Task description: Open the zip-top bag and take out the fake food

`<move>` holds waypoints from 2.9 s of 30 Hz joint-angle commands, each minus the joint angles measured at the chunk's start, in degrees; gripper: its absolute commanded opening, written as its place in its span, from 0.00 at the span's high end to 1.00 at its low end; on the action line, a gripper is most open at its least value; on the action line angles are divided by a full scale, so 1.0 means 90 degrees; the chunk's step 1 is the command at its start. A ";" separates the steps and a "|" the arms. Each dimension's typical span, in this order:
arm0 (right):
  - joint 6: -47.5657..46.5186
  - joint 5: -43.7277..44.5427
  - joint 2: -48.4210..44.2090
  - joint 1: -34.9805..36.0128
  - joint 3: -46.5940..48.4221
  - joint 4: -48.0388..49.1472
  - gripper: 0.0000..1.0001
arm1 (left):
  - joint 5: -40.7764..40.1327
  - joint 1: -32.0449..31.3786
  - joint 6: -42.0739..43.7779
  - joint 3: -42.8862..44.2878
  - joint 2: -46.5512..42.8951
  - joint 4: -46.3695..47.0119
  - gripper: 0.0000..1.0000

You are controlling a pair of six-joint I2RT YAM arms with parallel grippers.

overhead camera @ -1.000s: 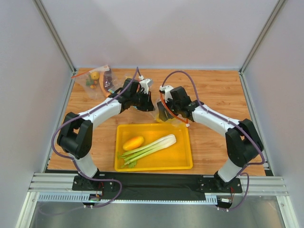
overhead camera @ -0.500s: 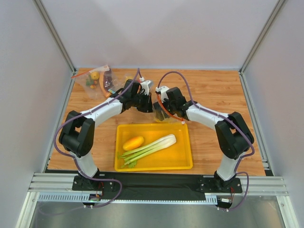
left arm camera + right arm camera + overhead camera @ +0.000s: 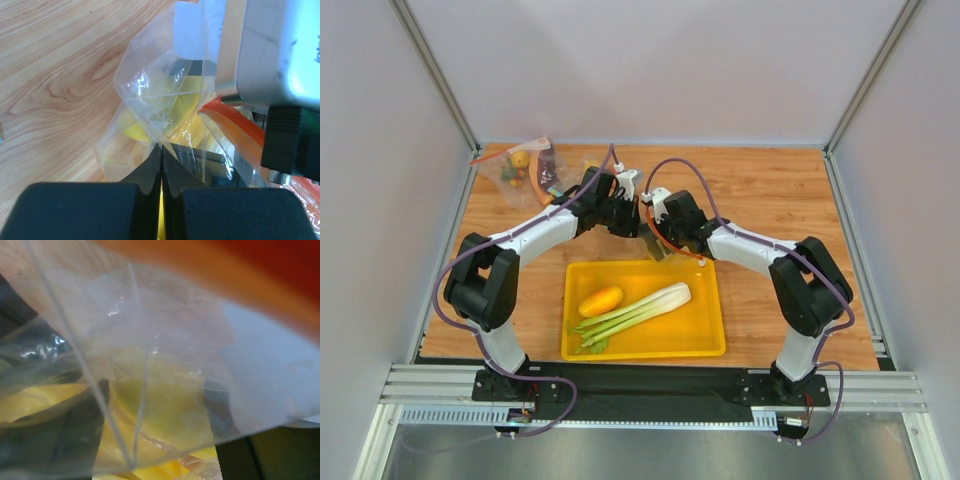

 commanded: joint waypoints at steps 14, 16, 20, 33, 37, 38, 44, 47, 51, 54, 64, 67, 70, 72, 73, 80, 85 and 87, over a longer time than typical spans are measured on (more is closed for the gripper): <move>0.0365 0.0309 -0.1027 0.0010 -0.0304 0.0322 0.20 | 0.0155 -0.0013 0.0103 0.0239 -0.0176 0.0127 1.00; 0.0539 0.0328 -0.1115 0.0001 -0.0304 0.0341 0.21 | 0.0145 -0.0013 0.0103 0.0229 -0.0196 0.0117 1.00; 0.0609 0.0455 -0.1106 -0.0009 -0.0285 0.0341 0.25 | 0.0155 -0.0013 0.0103 0.0209 -0.0245 0.0117 1.00; 0.0551 0.1080 -0.0461 -0.0019 -0.0246 0.0283 0.35 | 0.0135 -0.0013 0.0123 0.0141 -0.0343 0.0117 1.00; 0.0502 0.0944 -0.0403 -0.0009 -0.0343 0.0214 0.34 | 0.0135 -0.0023 0.0132 0.0151 -0.0333 0.0117 1.00; 0.0483 0.0905 -0.0432 -0.0009 -0.0373 0.0195 0.33 | 0.0135 -0.0013 0.0132 0.0151 -0.0323 0.0108 1.00; 0.0434 0.0602 -0.0734 -0.0019 -0.0695 0.0127 0.28 | 0.0135 -0.0013 0.0123 0.0190 -0.0264 0.0117 1.00; 0.0219 0.0572 -0.0754 -0.0009 -0.0754 0.0010 0.26 | 0.0135 -0.0013 0.0113 0.0190 -0.0225 0.0117 1.00; 0.0131 0.0582 -0.0696 -0.0009 -0.0803 -0.0166 0.23 | 0.0135 -0.0013 0.0123 0.0190 -0.0215 0.0117 1.00; 0.0131 0.0621 -0.0715 0.0000 -0.0715 -0.0361 0.20 | 0.0145 -0.0013 0.0132 0.0190 -0.0196 0.0108 1.00; -0.0035 0.0700 -0.0403 -0.0029 -0.0314 -0.1104 0.16 | 0.0115 -0.0013 0.0142 0.0209 -0.0186 0.0098 1.00; -0.0064 0.0690 -0.0189 -0.0068 -0.0227 -0.1114 0.16 | 0.0135 -0.0013 0.0142 0.0209 -0.0176 0.0098 1.00; -0.0016 0.0631 -0.0042 -0.0097 -0.0226 -0.0900 0.16 | 0.0135 -0.0023 0.0142 0.0219 -0.0167 0.0098 1.00; 0.0023 0.0563 0.0027 -0.0165 -0.0197 -0.0734 0.16 | 0.0135 -0.0013 0.0152 0.0209 -0.0167 0.0098 1.00; 0.0033 0.0563 0.0134 -0.0185 -0.0110 -0.0714 0.16 | 0.0135 -0.0013 0.0152 0.0209 -0.0167 0.0107 1.00; 0.0043 0.0270 0.0535 -0.0244 0.0135 -0.0635 0.22 | 0.0106 -0.0013 0.0181 0.0239 -0.0176 0.0078 1.00; 0.0043 0.0348 0.0779 -0.0253 0.0086 -0.0577 0.30 | 0.0115 -0.0023 0.0172 0.0258 -0.0157 0.0078 1.00; 0.0062 0.0416 0.0828 -0.0254 -0.0001 -0.0538 0.34 | 0.0116 -0.0013 0.0152 0.0258 -0.0147 0.0088 1.00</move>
